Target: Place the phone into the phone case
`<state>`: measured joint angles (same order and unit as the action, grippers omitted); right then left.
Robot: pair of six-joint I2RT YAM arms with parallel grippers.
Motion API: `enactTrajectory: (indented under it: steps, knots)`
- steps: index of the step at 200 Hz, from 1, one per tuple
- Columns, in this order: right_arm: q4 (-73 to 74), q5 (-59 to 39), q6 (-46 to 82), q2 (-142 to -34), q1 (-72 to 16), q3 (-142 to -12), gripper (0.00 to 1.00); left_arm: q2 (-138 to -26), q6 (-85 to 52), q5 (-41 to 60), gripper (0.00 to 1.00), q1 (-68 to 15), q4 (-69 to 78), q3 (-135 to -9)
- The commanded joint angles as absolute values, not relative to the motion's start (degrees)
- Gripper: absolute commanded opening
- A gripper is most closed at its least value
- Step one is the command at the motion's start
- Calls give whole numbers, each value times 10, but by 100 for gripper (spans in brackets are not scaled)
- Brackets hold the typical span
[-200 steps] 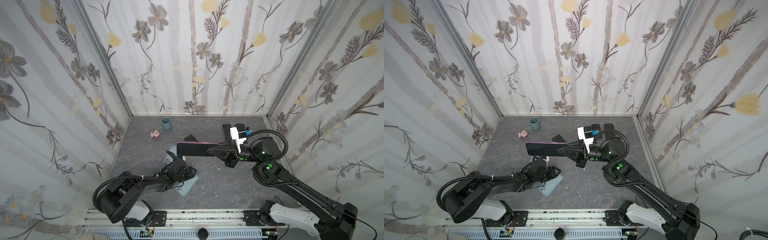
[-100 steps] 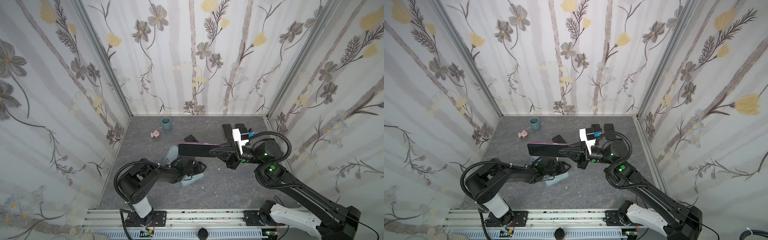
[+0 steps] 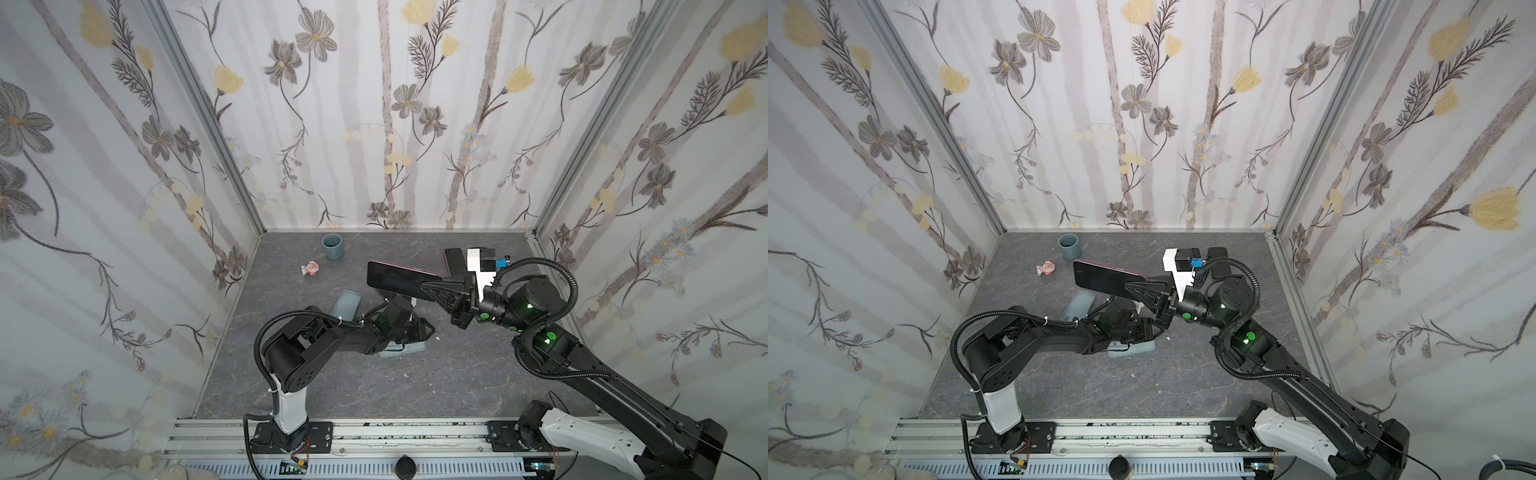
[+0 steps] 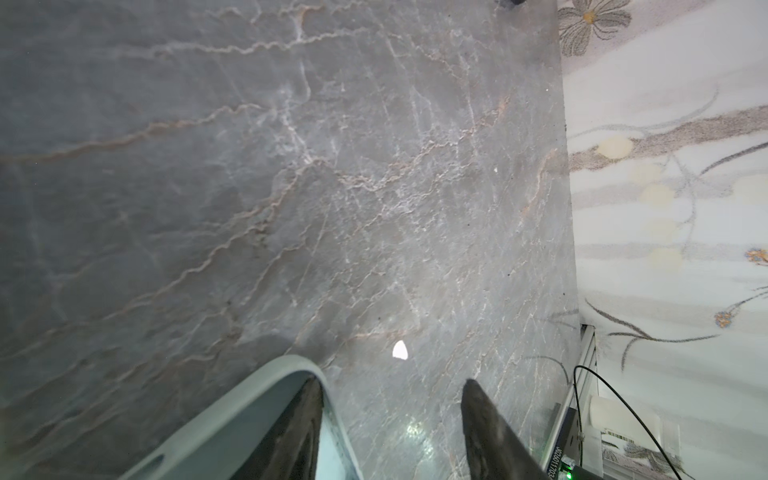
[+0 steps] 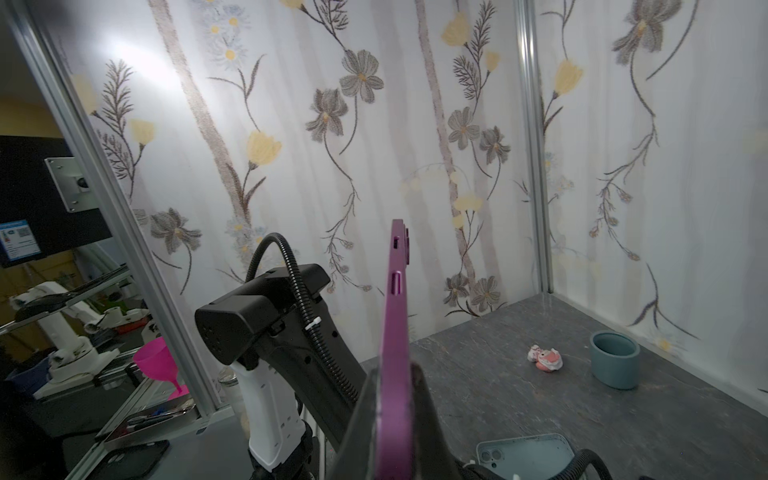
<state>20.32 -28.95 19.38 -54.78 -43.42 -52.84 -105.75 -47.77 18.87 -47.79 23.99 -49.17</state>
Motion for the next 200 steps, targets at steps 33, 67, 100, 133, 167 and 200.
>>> enactTrajectory:
  steps: [33, 67, 100, 133, 167, 200]
  knots:
    - [166, -76, 192, -508, -430, -526, 0, -967, -418, 127, 56, -476, 157, -473]
    - [90, -7, 211, -514, -424, -542, 0, -879, -420, 76, 56, -470, 134, -412]
    - [32, 105, 235, -520, -415, -520, 0, -795, -434, 2, 55, -455, 132, -328]
    - [2, 11, 264, -572, -382, -517, 0, -701, -452, -25, 56, -426, 133, -252]
    - [-42, -126, 277, -665, -379, -547, 0, -645, -444, -7, 57, -362, 116, -217]
    - [-51, -241, 324, -742, -381, -549, 0, -634, -427, 44, 56, -314, 105, -217]
